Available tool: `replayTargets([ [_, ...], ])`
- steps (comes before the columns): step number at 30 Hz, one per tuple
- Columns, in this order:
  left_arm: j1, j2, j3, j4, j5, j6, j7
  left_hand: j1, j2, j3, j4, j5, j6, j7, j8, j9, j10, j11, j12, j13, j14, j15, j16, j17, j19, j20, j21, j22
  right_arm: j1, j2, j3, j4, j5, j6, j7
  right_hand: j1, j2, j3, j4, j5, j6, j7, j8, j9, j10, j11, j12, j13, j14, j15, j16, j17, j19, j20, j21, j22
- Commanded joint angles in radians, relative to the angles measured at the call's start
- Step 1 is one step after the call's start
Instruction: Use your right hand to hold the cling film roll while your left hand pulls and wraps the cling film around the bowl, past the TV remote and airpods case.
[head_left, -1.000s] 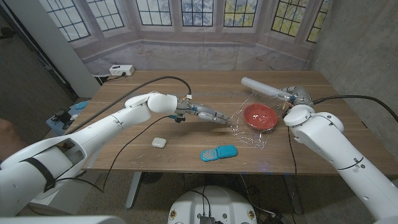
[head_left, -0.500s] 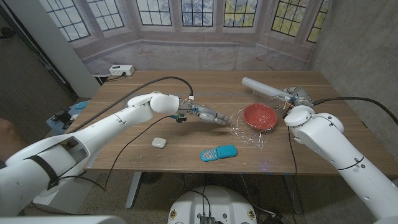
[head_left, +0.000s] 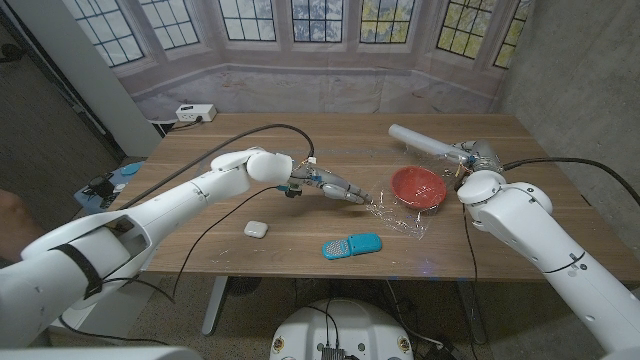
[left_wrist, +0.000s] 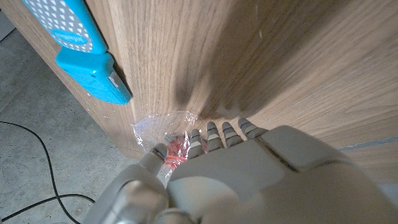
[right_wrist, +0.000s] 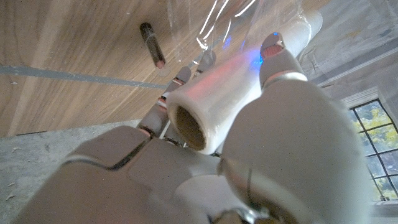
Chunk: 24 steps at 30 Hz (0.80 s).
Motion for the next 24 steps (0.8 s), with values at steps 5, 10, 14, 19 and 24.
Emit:
replayTargets([
  [5,-0.034,-0.026,0.029,0.046,0.04,-0.017,0.008,-0.009,0.0,0.0,0.004,-0.001,0.002,0.006,0.004,-0.001,0.004,0.003,-0.003,0.001,-0.005,0.003,0.002,0.003,-0.012,-0.001,0.007,0.005,0.007,-0.007,-0.003,0.012,0.014,0.013,-0.01,0.05,0.107,-0.006,0.002,0.008,0.068,-0.01,0.006,0.011,0.008,0.0,0.005,0.005,0.011,-0.092,0.004,0.002,0.009,-0.021,0.002,0.003],
  [10,-0.038,-0.03,0.033,0.049,0.042,-0.014,0.008,-0.009,0.0,-0.001,0.005,-0.001,0.003,0.007,0.004,-0.001,0.006,0.003,-0.002,0.001,-0.003,0.003,0.003,0.003,-0.012,-0.002,0.008,0.005,0.007,-0.01,0.001,0.017,0.018,0.02,-0.01,0.05,0.108,-0.007,0.003,0.007,0.068,-0.01,0.005,0.011,0.009,0.0,0.005,0.004,0.01,-0.092,0.002,0.002,0.01,-0.022,0.002,0.003],
  [14,-0.041,-0.03,0.035,0.05,0.044,-0.011,0.007,-0.01,0.0,-0.001,0.005,-0.001,0.006,0.008,0.005,-0.001,0.008,0.003,-0.002,0.001,-0.001,0.005,0.004,0.003,-0.013,-0.002,0.009,0.005,0.009,-0.013,0.004,0.022,0.021,0.024,-0.008,0.051,0.108,-0.007,0.003,0.007,0.069,-0.009,0.005,0.011,0.009,0.0,0.004,0.003,0.013,-0.093,0.003,0.002,0.011,-0.022,0.002,0.003],
  [19,-0.041,-0.029,0.037,0.046,0.045,-0.005,0.006,-0.01,0.0,-0.002,0.005,-0.001,0.011,0.008,0.007,-0.001,0.01,0.003,-0.001,0.001,0.001,0.006,0.004,0.003,-0.013,-0.003,0.01,0.005,0.013,-0.019,0.005,0.032,0.026,0.028,-0.005,0.051,0.108,-0.008,0.003,0.007,0.068,-0.011,0.005,0.011,0.009,0.0,0.003,0.002,0.012,-0.093,0.002,0.001,0.012,-0.022,0.002,0.003],
  [24,-0.039,-0.027,0.037,0.039,0.043,0.007,0.001,-0.01,0.0,-0.002,0.005,-0.001,0.014,0.009,0.007,-0.001,0.012,0.003,-0.001,0.001,0.002,0.007,0.004,0.003,-0.014,-0.003,0.01,0.005,0.013,-0.026,0.007,0.044,0.03,0.037,-0.001,0.053,0.108,-0.009,0.002,0.007,0.068,-0.011,0.004,0.012,0.008,-0.001,0.002,0.002,0.009,-0.094,0.001,0.001,0.012,-0.022,0.002,0.003],
])
